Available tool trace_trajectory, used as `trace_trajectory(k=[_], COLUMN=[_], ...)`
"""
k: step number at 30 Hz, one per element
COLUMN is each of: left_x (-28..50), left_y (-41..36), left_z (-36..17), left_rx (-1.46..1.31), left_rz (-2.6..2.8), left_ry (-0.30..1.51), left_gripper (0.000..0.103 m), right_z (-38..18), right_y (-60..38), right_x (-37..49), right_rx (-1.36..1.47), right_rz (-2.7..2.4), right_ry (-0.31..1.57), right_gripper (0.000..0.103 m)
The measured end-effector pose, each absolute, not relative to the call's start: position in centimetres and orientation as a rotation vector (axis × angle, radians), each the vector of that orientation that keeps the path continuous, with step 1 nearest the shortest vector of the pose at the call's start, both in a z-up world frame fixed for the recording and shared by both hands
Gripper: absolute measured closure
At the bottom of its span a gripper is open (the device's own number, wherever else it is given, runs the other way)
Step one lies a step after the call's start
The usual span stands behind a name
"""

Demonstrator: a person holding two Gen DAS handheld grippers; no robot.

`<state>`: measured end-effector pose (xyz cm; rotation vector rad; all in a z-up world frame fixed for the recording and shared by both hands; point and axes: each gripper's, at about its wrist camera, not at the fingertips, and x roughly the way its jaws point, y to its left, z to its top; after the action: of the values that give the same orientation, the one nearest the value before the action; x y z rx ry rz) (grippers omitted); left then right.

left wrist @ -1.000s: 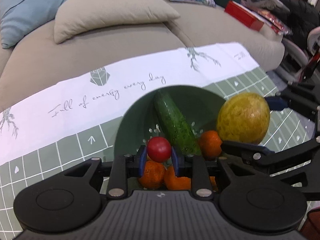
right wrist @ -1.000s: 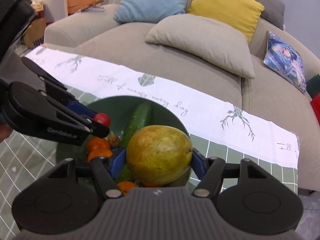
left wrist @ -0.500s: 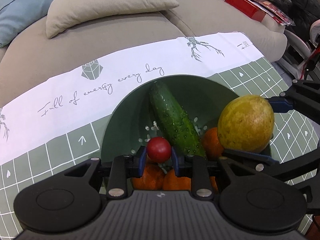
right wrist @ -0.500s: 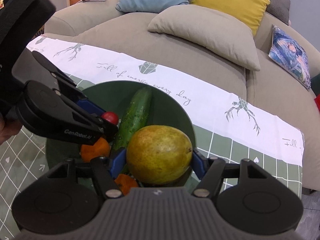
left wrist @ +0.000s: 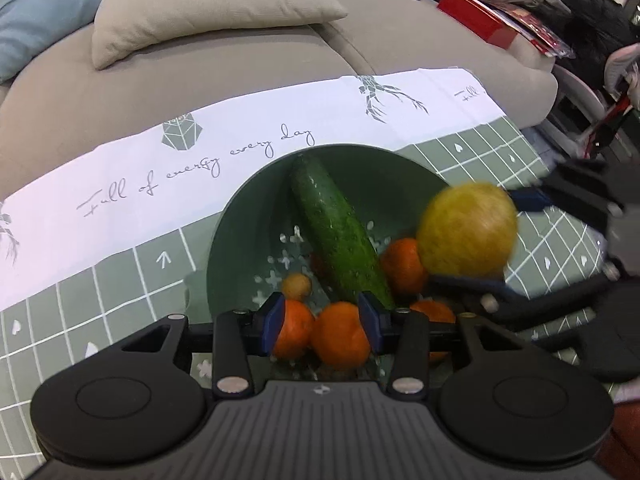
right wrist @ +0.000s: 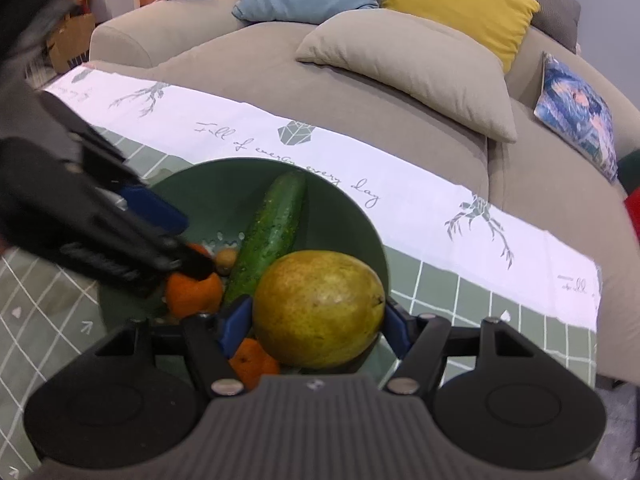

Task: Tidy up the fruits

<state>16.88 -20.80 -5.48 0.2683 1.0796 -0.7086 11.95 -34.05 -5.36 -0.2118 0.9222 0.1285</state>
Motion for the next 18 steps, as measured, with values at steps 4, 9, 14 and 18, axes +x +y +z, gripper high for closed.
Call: trace_trajectory(k=[4, 9, 14, 18], left_x=[16.2, 16.3, 16.1, 16.0], left_y=[-20.1, -18.9, -18.2, -17.5], left_z=[-4.4, -3.4, -3.2, -3.2], left_rx=[0.271, 0.256, 0.249, 0.222], left_rz=[-0.7, -0.664, -0.655, -0.646], left_ry=[1.045, 1.033, 1.026, 1.026], left_gripper=[0.052, 0.052, 0.052, 0.052], right_z=[-5.9, -6.4, -6.7, -7.4], right_y=[-34.2, -33.9, -33.3, -33.3], right_x=[13.4, 14.8, 15.4, 15.7], right_rx=[-0.233, -0.276, -0.325, -0.307], right_rz=[0.131, 0.14, 0.149, 0.153], right_ry=[0.945, 0.947, 0.952, 0.989], right_gripper=[0.038, 0.038, 0.038, 0.038])
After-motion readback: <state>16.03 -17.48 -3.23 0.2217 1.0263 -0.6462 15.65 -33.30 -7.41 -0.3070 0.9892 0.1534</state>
